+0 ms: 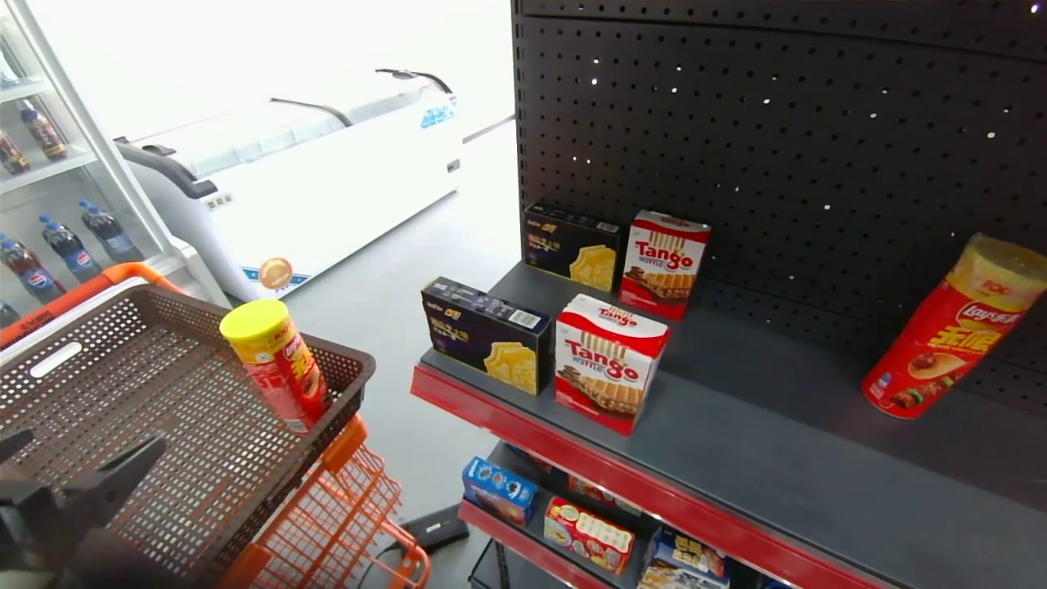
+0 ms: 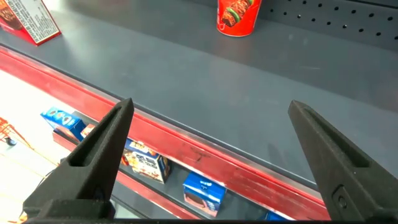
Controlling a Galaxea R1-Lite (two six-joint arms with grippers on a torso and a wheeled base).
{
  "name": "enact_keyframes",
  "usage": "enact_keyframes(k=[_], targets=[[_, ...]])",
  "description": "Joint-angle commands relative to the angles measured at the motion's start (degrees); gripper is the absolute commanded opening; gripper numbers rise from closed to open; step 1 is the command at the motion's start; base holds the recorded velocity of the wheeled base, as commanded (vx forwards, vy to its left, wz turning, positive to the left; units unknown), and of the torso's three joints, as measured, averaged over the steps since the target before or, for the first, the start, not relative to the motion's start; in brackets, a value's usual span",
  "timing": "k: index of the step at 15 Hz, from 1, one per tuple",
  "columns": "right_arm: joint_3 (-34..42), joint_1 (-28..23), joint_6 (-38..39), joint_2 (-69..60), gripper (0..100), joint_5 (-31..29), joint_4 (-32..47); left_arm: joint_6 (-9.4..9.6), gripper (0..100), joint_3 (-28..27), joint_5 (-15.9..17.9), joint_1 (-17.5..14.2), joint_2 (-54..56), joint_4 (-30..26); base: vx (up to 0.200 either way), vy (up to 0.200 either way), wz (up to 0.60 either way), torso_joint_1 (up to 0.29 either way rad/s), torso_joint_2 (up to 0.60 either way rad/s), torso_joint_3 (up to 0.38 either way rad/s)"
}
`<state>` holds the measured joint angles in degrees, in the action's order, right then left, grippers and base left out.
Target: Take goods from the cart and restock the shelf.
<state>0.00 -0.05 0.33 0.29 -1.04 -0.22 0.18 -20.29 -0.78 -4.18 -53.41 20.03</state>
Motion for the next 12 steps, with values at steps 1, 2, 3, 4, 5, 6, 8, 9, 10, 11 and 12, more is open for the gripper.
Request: enact_keyframes(k=[1, 2, 3, 4, 5, 6, 8, 9, 10, 11, 12], targets=[[0.0, 0.0, 0.0, 0.1, 100, 0.0, 0.0, 0.26, 100, -0.1, 0.6, -1.4, -21.7, 17.8, 0.000, 0.000, 0.00, 0.000, 0.00, 0.000], [0.0, 0.0, 0.0, 0.1, 100, 0.0, 0.0, 1.31, 100, -0.1, -1.2, -1.4, -27.5, 25.8, 0.000, 0.000, 0.00, 0.000, 0.00, 0.000], [0.0, 0.0, 0.0, 0.1, 100, 0.0, 0.0, 2.37, 100, -0.3, -2.6, -1.4, -30.5, 29.4, 0.000, 0.000, 0.00, 0.000, 0.00, 0.000], [0.0, 0.0, 0.0, 0.1, 100, 0.0, 0.0, 3.42, 100, -0.9, -4.1, -1.6, -37.8, 37.3, 0.000, 0.000, 0.00, 0.000, 0.00, 0.000], [0.0, 0.0, 0.0, 0.1, 100, 0.0, 0.0, 3.42, 100, -0.9, -4.1, -1.6, -41.8, 42.0, 0.000, 0.000, 0.00, 0.000, 0.00, 0.000], [0.0, 0.0, 0.0, 0.1, 100, 0.0, 0.0, 3.77, 100, -0.5, -4.1, -1.6, -45.0, 45.7, 0.000, 0.000, 0.00, 0.000, 0.00, 0.000], [0.0, 0.0, 0.0, 0.1, 100, 0.0, 0.0, 5.27, 100, -1.2, -4.1, -2.0, -51.6, 52.3, 0.000, 0.000, 0.00, 0.000, 0.00, 0.000], [0.0, 0.0, 0.0, 0.1, 100, 0.0, 0.0, 5.09, 100, -3.4, -3.9, -2.0, -54.9, 55.2, 0.000, 0.000, 0.00, 0.000, 0.00, 0.000], [0.0, 0.0, 0.0, 0.1, 100, 0.0, 0.0, 5.18, 100, -6.4, -4.0, -2.0, -57.9, 55.9, 0.000, 0.000, 0.00, 0.000, 0.00, 0.000], [0.0, 0.0, 0.0, 0.1, 100, 0.0, 0.0, 5.09, 100, -8.5, -4.1, -1.9, -59.4, 56.1, 0.000, 0.000, 0.00, 0.000, 0.00, 0.000], [0.0, 0.0, 0.0, 0.1, 100, 0.0, 0.0, 5.00, 100, -13.7, -4.0, -2.2, -62.6, 56.0, 0.000, 0.000, 0.00, 0.000, 0.00, 0.000]])
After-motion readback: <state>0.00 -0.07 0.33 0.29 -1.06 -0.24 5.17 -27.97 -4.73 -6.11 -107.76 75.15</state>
